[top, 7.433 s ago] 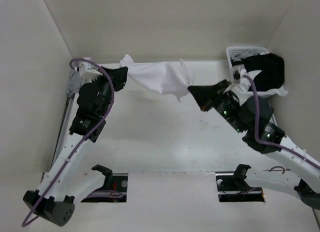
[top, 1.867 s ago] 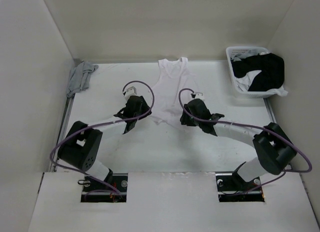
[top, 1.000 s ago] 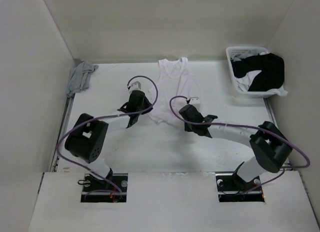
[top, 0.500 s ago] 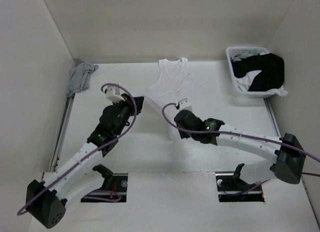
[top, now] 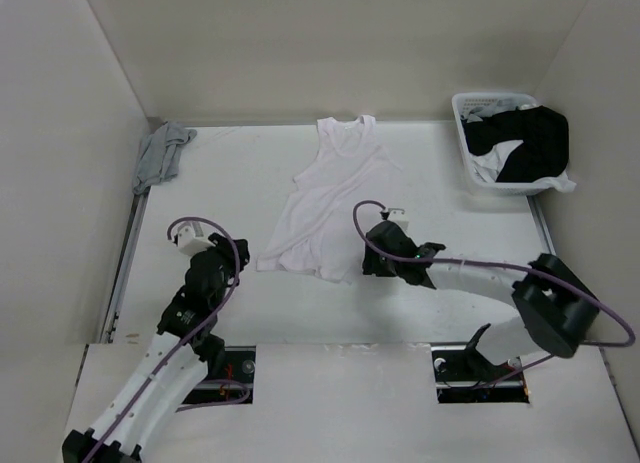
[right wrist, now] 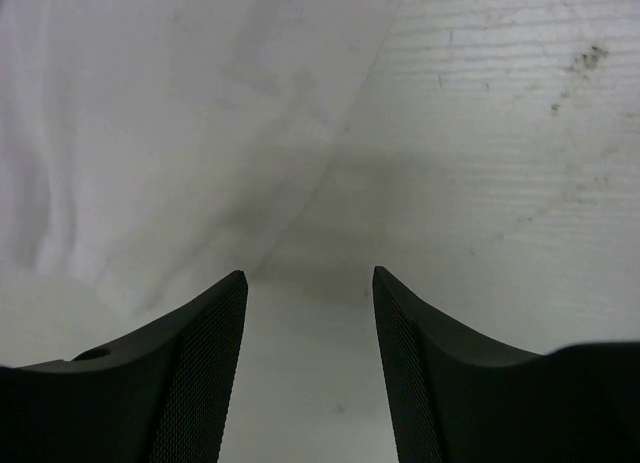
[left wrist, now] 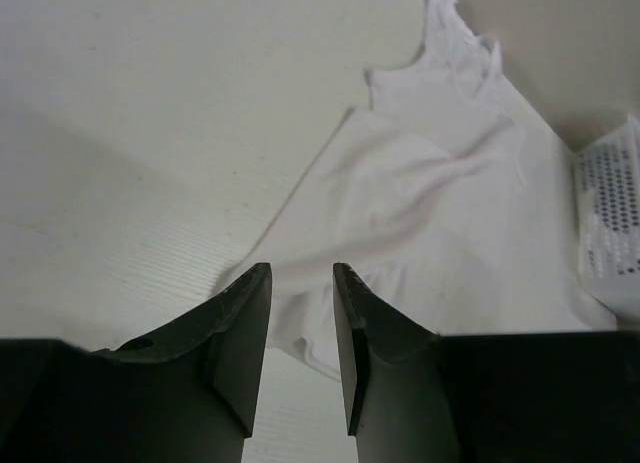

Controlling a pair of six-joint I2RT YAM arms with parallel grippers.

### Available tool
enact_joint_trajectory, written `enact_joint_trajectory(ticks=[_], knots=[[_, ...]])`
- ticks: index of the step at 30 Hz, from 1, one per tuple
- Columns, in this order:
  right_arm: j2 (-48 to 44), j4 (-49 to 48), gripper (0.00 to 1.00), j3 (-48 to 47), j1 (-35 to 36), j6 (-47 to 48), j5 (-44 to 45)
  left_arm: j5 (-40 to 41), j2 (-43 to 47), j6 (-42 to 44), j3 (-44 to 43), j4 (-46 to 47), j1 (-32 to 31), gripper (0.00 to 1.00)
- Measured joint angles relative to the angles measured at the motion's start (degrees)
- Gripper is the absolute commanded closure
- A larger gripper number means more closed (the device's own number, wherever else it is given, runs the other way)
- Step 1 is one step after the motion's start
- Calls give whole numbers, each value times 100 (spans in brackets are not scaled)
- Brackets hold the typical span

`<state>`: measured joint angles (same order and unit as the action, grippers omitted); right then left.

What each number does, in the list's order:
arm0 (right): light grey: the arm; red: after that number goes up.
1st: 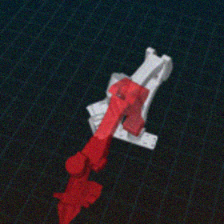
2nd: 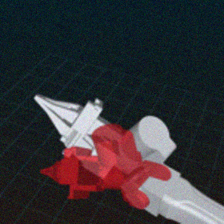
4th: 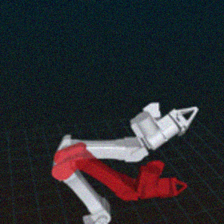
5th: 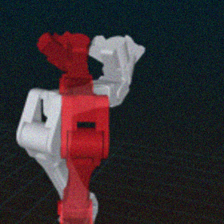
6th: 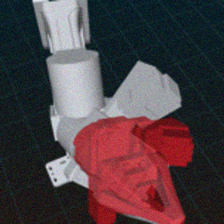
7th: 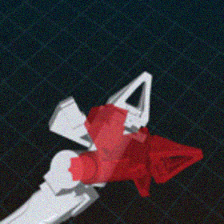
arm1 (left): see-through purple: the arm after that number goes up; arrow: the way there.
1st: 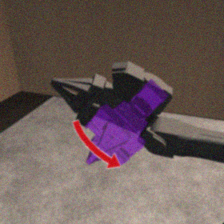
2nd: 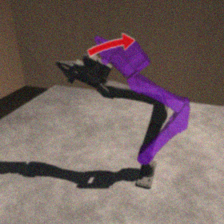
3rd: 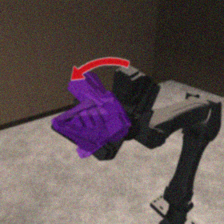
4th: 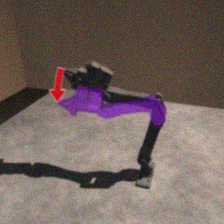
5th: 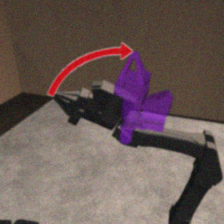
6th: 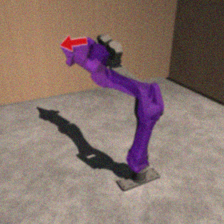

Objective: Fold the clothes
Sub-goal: Flatten the tank top out

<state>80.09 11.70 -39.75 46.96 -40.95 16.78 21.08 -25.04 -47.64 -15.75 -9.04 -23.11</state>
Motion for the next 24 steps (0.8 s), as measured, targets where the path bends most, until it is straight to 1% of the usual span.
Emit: enact_joint_trajectory(ticks=[2, 5, 6, 7, 8, 9, 11, 14, 16, 17, 19, 20, 23, 24], knots=[[538, -190, 50, -199, -101, -81, -72, -2, -358, -33, -2, -28, 223, 69], [1049, -358, 67, -579, -107, -151, -116, -188, -1126, -24, -7, 2, 363, 69], [1202, -404, 73, -697, -107, -175, -118, -269, -1362, -17, -7, 24, 367, 69], [1316, -435, 83, -778, -107, -199, -109, -382, -1589, -11, -4, 42, 372, 69], [1394, -448, 90, -852, -107, -214, -114, -483, -1770, 4, -2, 63, 374, 69], [1449, -446, 94, -898, -107, -234, -98, -575, -1906, 20, 0, 92, 374, 69], [1469, -393, 96, -927, -109, -249, -31, -739, -2100, 46, 0, 186, 372, 69], [1220, 68, 94, -927, -98, -195, 201, -925, -2339, 94, 0, 339, 334, 69], [719, 673, 90, -933, -33, -107, 343, -1005, -2476, 151, 0, 391, 284, 69], [396, 1016, 86, -962, 33, -52, 422, -1032, -2533, 190, 0, 398, 260, 69], [-136, 1596, 71, -1132, 210, 31, 511, -1073, -2621, 251, -2, 409, 223, 69], [-286, 1821, 61, -1250, 289, 61, 564, -1086, -2656, 273, -2, 409, 205, 69], [-459, 2116, 50, -1397, 455, 79, 826, -1099, -2695, 308, -2, 402, 197, 69], [-463, 2208, 48, -1353, 455, 42, 905, -1091, -2684, 313, -2, 393, 199, 69]])
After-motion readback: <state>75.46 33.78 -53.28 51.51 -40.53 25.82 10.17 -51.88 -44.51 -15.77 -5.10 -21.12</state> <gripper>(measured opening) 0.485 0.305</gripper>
